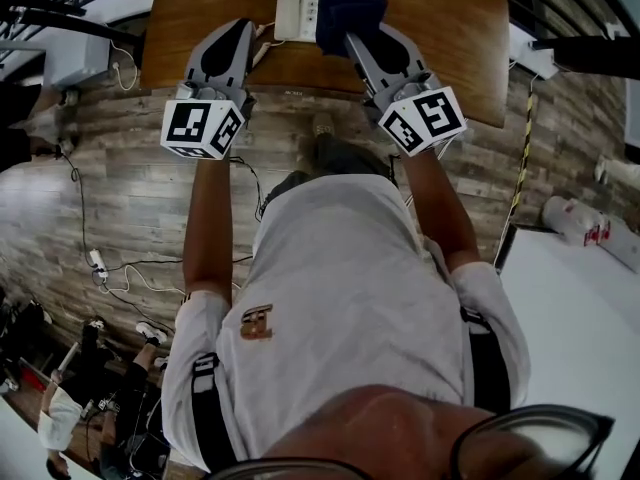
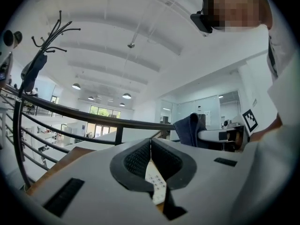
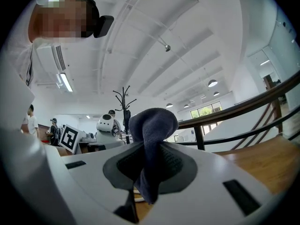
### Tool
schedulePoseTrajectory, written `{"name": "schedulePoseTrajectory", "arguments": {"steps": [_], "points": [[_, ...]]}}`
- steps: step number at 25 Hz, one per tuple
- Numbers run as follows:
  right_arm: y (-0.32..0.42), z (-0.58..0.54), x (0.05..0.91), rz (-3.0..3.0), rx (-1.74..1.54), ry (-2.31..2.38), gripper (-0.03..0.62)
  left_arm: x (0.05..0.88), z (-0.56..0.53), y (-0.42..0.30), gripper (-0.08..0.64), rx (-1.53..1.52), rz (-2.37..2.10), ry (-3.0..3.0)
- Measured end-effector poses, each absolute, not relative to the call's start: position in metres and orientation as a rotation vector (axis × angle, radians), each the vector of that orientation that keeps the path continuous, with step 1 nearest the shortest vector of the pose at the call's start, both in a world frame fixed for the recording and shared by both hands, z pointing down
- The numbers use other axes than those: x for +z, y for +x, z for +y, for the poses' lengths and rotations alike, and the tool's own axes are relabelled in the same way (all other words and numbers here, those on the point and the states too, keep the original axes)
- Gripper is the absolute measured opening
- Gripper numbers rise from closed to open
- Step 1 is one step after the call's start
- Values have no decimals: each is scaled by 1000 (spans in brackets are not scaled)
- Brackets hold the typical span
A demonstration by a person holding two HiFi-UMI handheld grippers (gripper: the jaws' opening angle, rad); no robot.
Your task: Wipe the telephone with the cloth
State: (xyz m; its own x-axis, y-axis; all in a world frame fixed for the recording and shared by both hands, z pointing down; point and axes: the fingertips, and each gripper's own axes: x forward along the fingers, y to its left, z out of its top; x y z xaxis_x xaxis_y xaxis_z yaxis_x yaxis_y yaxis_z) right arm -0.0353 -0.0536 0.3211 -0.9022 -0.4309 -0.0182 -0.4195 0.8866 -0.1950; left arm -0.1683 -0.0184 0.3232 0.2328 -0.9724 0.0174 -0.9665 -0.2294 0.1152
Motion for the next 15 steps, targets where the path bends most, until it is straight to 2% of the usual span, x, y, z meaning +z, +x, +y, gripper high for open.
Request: {"name": "schedulePoseTrajectory", "arguments": {"steps": [12,15], "points": [[-76,-164,358,3068,-436,-704,78,381,-137,-200,23,44,-1780,2240],[-82,-185,368,3085,-494,-705,78,394,-156,-201,85,90,-1738,2228]]}}
